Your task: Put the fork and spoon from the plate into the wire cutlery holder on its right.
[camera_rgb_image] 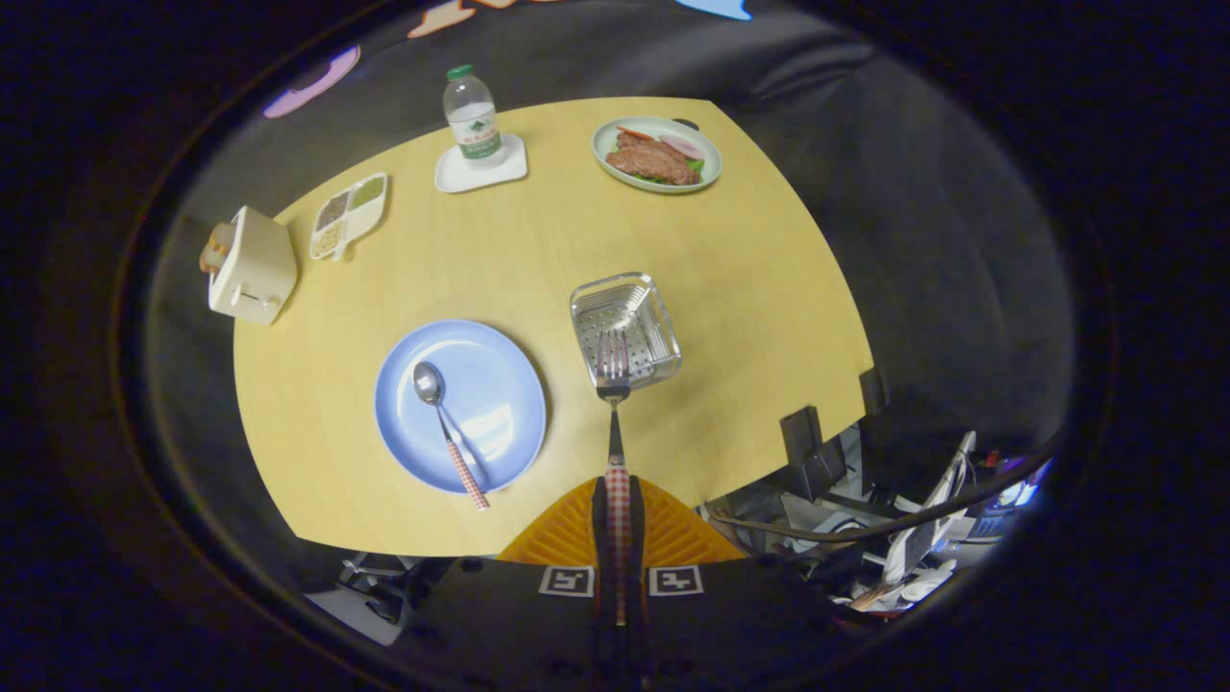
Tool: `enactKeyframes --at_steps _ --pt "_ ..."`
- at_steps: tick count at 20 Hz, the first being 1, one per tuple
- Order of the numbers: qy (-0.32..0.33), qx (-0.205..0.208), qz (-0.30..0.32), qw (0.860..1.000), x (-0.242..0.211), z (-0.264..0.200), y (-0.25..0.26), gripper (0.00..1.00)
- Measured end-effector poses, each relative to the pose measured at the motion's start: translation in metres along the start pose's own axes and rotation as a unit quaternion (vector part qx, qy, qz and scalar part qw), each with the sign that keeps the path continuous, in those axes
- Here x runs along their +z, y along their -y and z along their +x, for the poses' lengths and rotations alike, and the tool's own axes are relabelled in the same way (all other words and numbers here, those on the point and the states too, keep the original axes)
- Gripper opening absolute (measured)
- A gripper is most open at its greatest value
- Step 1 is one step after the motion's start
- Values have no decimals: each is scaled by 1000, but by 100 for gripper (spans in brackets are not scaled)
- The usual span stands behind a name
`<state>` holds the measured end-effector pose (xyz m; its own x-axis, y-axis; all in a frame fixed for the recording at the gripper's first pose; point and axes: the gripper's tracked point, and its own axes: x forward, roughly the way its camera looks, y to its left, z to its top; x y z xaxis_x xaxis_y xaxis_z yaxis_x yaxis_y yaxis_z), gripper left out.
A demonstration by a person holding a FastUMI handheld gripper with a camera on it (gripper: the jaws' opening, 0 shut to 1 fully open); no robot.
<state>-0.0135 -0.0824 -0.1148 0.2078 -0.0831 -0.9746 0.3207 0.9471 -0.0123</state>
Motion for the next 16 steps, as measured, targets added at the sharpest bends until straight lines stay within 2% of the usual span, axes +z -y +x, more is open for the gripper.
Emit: enactKeyframes --at_steps 10,16 --pt "-129 18 -64 989 41 50 14 6" --pt "-165 40 -91 981 52 78 1 8"
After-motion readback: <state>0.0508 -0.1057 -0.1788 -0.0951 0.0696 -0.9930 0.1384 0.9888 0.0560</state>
